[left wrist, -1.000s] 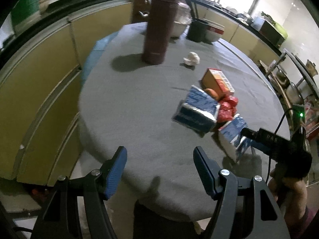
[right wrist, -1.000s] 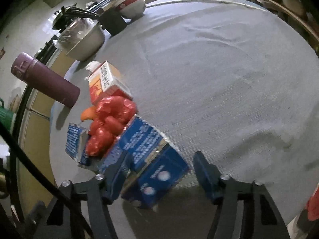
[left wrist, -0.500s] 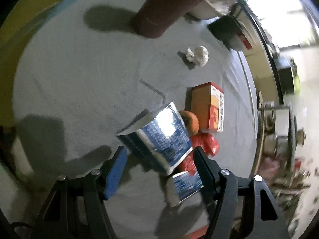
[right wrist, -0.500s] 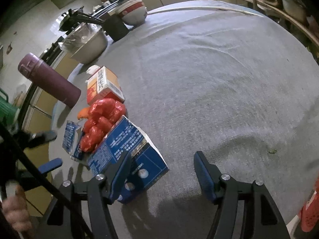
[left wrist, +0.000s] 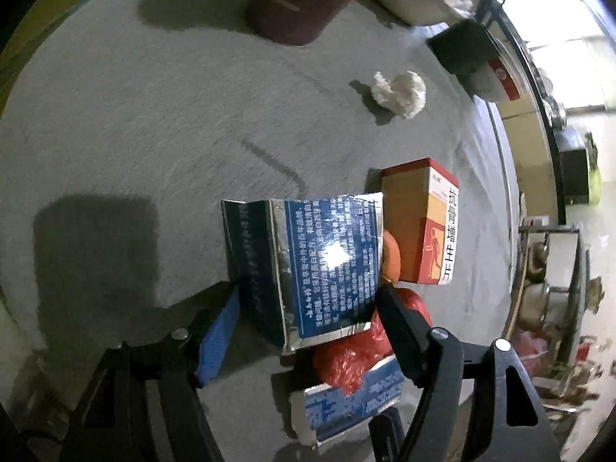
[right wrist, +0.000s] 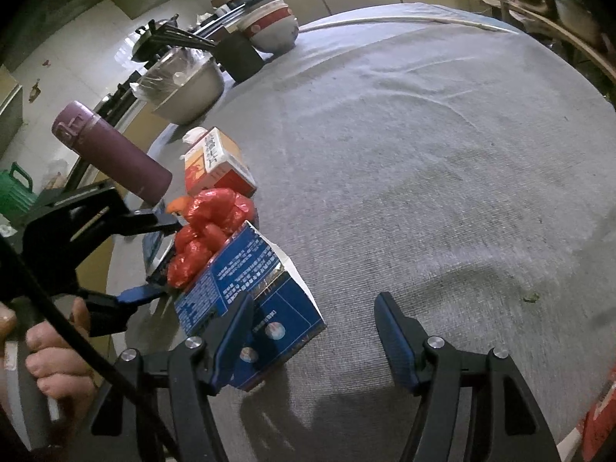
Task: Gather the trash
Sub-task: 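Grasp the large blue carton with the left tool while right tool holds its box, then lift the blue carton with the left tool while right tool holds its box up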
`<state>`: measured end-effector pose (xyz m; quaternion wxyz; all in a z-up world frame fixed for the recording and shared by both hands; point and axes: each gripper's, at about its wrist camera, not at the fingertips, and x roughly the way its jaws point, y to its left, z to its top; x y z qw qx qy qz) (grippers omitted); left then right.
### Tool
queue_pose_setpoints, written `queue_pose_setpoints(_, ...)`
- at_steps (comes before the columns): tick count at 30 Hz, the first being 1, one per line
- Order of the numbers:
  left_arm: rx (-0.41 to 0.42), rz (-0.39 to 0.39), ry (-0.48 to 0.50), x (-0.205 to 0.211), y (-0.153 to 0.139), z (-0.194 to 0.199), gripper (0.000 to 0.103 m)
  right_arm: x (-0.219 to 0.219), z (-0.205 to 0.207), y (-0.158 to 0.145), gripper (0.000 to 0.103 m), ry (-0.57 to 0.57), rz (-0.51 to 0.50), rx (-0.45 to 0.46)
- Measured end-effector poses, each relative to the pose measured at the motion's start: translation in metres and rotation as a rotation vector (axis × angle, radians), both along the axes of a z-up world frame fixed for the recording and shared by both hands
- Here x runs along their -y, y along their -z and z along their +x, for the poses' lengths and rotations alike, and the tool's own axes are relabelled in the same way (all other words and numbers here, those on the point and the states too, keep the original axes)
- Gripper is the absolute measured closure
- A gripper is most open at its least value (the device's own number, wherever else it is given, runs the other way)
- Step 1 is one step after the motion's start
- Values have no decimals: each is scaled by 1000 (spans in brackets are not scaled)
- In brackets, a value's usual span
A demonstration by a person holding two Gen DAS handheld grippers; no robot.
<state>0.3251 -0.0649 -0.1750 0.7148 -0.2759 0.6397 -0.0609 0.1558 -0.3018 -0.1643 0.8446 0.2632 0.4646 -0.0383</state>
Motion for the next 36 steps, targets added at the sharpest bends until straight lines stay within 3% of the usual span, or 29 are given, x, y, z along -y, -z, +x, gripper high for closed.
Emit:
queue_pose_setpoints(6,59,5,65,-2,-1,0,34,2,-1,1,34,11,18,3)
queue_pose_setpoints(13,70,4,118,-30,-1,-9,36,10,1,-6,34,97,140,-43)
queue_pose_setpoints(19,86,19,196,-59,-2,-43,36,-17,16,-20,34,106,74,-94)
queue_pose_setpoints(26,146,46,255,-71,-6,-71,35,-62,44,-16,33,126,-86,-200)
queue_pose_setpoints(31,176,50,277,-71,-6,-76,35,-89,60,-16,24,110,-221,-211)
queue_pose_setpoints(36,193,58,294,-65,-6,-74,34,-91,60,-8,20,85,-226,-160)
